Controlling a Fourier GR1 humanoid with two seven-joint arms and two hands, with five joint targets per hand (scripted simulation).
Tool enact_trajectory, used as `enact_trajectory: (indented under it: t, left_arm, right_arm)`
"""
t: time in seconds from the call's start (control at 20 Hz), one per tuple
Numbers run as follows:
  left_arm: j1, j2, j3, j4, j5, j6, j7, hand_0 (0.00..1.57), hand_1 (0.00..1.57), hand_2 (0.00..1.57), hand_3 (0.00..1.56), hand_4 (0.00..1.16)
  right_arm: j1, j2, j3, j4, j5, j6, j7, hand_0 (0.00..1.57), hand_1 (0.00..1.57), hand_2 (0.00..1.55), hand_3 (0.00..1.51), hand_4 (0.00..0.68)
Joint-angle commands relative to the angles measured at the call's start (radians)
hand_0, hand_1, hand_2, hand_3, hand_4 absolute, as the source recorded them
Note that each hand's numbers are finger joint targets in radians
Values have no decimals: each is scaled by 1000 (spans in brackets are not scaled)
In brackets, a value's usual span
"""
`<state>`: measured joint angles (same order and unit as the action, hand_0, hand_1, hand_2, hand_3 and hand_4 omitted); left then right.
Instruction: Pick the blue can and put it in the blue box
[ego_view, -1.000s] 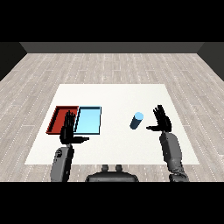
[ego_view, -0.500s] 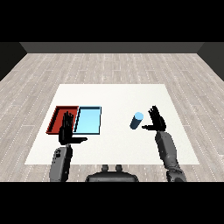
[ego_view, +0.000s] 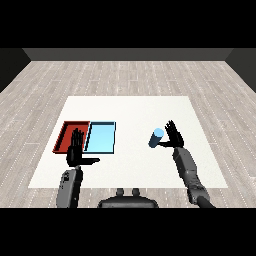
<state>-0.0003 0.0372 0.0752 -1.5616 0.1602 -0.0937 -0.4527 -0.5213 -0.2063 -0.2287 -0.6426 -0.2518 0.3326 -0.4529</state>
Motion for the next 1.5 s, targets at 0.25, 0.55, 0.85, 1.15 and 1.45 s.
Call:
enact_trajectory:
  t: [0.25,0.55,0.85,1.15,1.45]
  left_arm:
    - [-5,46,43,2,42,-42,2,0,0,0,0,0]
    - [-31,30,16,-73,30,5,90,0,0,0,0,0]
    - [42,28,11,-91,27,-22,36,0,0,0,0,0]
    - [22,8,5,1,-6,2,-26,0,0,0,0,0]
    - [51,39,32,5,29,-57,-49,0,0,0,0,0]
  right_arm:
    - [-33,-14,-10,75,-9,25,-23,0,0,0,0,0]
    - [-74,14,11,129,23,-9,-49,0,0,0,0,0]
    - [-58,70,35,59,8,-36,9,0,0,0,0,0]
    - [-96,31,24,249,53,29,-145,0,0,0,0,0]
    - [-95,53,33,166,41,-17,-74,0,0,0,0,0]
